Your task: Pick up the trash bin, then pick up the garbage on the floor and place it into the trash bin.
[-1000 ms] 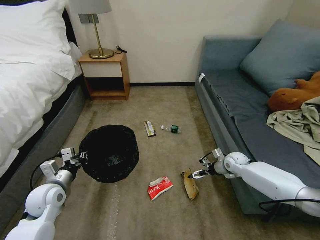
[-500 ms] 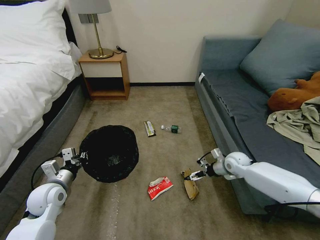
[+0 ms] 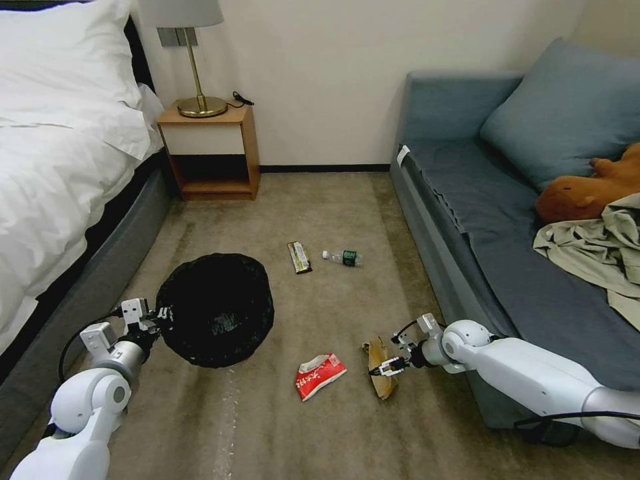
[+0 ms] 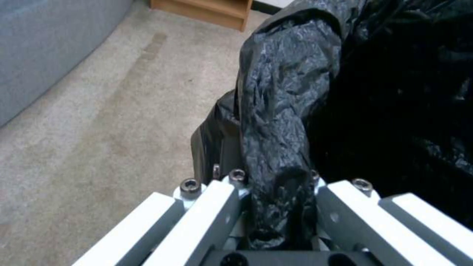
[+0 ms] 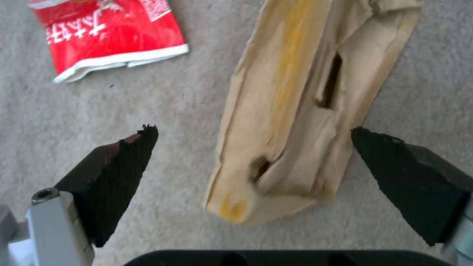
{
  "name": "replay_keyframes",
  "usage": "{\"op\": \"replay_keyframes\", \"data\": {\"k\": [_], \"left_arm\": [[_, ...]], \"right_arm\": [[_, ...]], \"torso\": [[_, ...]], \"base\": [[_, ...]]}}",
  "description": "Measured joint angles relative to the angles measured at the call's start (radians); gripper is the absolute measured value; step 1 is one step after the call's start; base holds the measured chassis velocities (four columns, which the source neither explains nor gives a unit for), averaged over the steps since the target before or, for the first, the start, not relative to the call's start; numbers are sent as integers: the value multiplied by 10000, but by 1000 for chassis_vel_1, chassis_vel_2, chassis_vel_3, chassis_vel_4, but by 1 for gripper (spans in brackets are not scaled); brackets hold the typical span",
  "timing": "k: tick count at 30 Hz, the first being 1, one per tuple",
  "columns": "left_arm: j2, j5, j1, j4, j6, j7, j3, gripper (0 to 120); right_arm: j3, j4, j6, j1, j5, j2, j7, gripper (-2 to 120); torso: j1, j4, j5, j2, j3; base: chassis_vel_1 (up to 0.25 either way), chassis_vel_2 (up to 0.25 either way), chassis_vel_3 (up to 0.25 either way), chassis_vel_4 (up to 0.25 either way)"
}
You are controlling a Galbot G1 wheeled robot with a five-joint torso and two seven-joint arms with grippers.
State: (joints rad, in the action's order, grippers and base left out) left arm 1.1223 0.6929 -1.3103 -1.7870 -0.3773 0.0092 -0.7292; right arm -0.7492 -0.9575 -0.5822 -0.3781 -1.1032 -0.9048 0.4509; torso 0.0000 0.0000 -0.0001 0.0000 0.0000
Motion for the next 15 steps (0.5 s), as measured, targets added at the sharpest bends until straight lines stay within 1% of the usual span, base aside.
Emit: {"op": "replay_keyframes", "data": {"k": [5, 6, 13, 15], "left_arm": [[-27, -22, 11, 83, 5, 24, -8, 3], [-33, -31, 14, 127, 13, 34, -22, 3], [-22, -105, 2, 209, 48, 76, -35, 3], [-16, -123, 2, 214, 52, 85, -35, 3]], "right_arm": [[42, 588, 123, 0, 277, -336, 228, 100], [64, 935, 187, -9, 413, -507, 341, 100], [259, 1875, 445, -144, 895, -839, 748, 100], [282, 1946, 474, -173, 935, -867, 764, 100]], "torso": [[0, 1, 0, 0, 0], [0, 1, 1, 1, 0], [0, 0, 0, 0, 0], [0, 0, 1, 0, 0]], "base": [[0, 0, 0, 0], [0, 0, 0, 0], [0, 0, 0, 0], [0, 0, 0, 0]]}}
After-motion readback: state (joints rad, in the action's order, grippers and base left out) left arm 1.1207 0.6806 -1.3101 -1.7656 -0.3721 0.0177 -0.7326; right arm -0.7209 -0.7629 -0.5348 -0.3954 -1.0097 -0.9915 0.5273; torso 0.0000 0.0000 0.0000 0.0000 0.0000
